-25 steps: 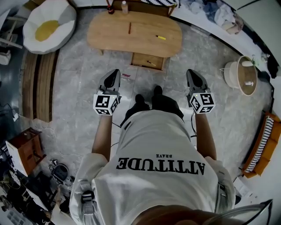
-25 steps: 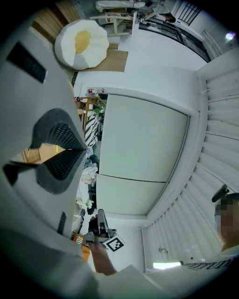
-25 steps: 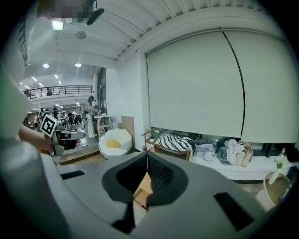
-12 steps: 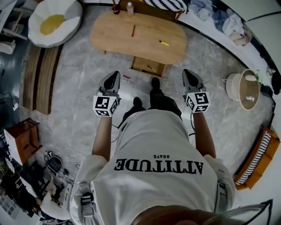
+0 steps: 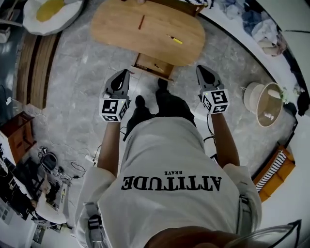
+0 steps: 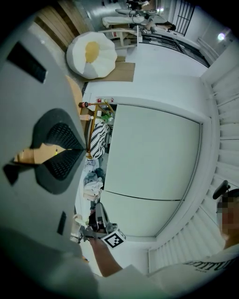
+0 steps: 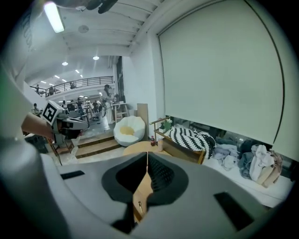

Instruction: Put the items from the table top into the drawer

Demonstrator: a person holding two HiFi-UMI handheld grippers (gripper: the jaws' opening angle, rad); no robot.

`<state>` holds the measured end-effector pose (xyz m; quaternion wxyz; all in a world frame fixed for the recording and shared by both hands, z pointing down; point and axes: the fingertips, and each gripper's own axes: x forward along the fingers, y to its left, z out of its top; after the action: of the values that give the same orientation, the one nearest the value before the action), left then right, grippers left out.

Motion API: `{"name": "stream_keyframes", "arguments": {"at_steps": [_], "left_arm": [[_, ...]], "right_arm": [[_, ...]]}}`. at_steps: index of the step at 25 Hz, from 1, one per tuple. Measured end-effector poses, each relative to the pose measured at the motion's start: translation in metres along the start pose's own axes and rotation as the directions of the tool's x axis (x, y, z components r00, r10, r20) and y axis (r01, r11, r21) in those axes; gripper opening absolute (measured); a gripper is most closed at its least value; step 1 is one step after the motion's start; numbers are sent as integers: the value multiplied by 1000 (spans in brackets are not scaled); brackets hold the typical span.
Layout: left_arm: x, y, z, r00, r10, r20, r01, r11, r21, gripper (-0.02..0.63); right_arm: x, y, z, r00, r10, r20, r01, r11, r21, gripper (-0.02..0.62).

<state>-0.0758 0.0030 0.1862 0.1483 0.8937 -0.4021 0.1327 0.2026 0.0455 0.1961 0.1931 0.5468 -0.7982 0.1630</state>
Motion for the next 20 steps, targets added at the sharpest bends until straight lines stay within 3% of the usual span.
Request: {"name": "stream_keyframes", "arguments": {"at_steps": [10,20], "left_arm": [[45,16,-23,994,81,-68,-84,995,-51,21],[105,30,-65,991,61,-123,-69,996,-60,21]], "right_arm": [[74,-43,-23,983,129,-134,-135,990,-36,21],[167,-71,-77,943,197,-268,-215,976,-39,28]]}}
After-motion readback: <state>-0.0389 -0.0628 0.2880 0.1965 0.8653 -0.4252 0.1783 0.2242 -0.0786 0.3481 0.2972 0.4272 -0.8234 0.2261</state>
